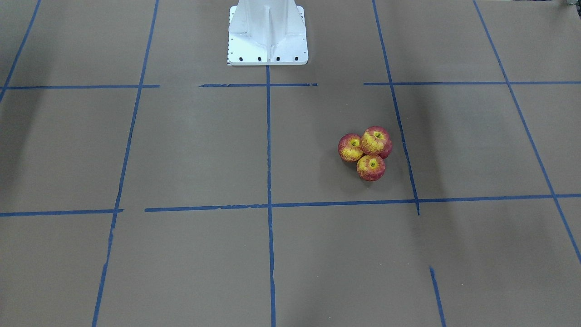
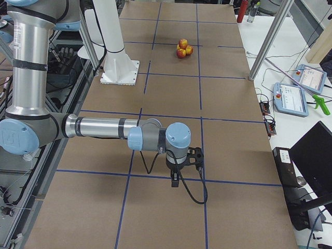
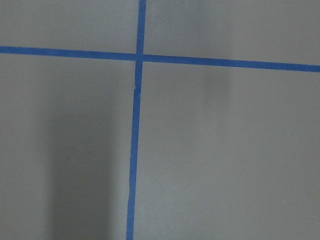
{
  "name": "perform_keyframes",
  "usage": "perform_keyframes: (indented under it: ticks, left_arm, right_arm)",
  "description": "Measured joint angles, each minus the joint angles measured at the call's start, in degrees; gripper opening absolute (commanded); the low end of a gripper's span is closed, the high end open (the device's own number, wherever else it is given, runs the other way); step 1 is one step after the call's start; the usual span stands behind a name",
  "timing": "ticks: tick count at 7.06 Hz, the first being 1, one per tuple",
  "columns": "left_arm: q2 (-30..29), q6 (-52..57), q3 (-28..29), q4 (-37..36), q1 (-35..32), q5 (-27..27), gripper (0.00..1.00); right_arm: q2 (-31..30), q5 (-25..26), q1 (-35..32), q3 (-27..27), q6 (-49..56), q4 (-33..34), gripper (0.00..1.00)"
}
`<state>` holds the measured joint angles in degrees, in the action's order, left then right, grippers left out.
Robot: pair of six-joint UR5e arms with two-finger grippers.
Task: Stack apples
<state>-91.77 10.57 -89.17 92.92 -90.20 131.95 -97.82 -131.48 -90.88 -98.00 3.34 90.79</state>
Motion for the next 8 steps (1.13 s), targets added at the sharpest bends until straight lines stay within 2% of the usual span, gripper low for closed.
perform_keyframes:
  ticks: [3,5,6,8]
  left_arm:
    - [1.37,0.31,-4.99,-4.75,0.00,0.44,1.00]
    - [5.02,-0.11,-9.48,-6.95,-0.05,2.35,1.00]
    - [5.51,-2.09,-9.91,-7.11,0.05,4.75,1.00]
    - [5.68,-6.40,-10.19,-6.12,0.45,6.03,1.00]
  right_arm:
    - [0.00,0.00,0.00,0.00,0.00,0.00,1.00]
    - [0.00,0.00,0.00,0.00,0.00,0.00,1.00]
    - [0.00,0.00,0.00,0.00,0.00,0.00,1.00]
    - [0.00,0.00,0.00,0.00,0.00,0.00,1.00]
